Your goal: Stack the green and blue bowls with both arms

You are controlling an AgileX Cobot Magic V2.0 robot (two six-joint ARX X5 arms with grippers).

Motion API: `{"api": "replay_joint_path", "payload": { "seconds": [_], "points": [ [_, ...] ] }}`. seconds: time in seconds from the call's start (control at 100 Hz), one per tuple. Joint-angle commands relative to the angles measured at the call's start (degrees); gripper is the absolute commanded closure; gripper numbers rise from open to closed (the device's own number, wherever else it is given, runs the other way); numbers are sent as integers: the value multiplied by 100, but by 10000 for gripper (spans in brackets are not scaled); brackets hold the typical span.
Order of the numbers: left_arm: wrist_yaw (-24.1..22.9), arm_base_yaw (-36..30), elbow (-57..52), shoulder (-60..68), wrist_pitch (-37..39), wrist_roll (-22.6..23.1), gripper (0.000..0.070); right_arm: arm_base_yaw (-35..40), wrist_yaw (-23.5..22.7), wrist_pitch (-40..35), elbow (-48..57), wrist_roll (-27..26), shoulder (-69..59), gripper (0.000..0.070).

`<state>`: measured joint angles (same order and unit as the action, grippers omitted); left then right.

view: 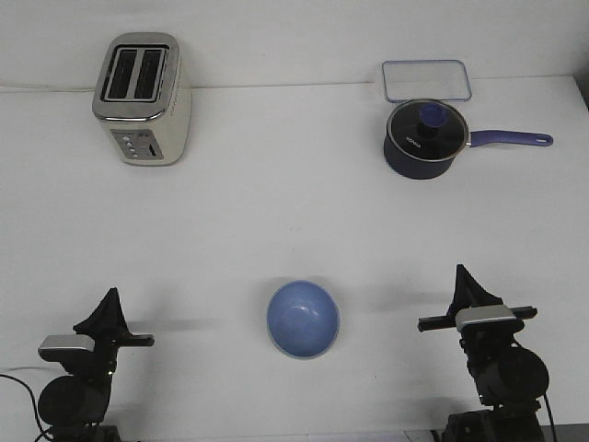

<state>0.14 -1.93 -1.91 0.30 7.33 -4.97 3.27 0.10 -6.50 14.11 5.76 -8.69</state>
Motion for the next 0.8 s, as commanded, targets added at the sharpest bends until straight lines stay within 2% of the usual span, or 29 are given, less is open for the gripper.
{"api": "replay_joint_path", "payload": {
  "seconds": [0.0,0.07,0.16,0.28,0.79],
  "points": [
    [2,0,111,-2,92,96,685,-122,-127,39,-291,654,264,700],
    [2,0,111,-2,90,96,686,-254,-157,50,-673,931,608,700],
    [2,0,111,-2,90,96,685,-354,-157,48,-984,933,879,700],
    [2,0,111,-2,90,96,686,-413,-166,398,-1346,903,863,700],
    [2,0,111,-2,90,96,686,-415,-160,393,-1338,903,863,700]
  ]
}}
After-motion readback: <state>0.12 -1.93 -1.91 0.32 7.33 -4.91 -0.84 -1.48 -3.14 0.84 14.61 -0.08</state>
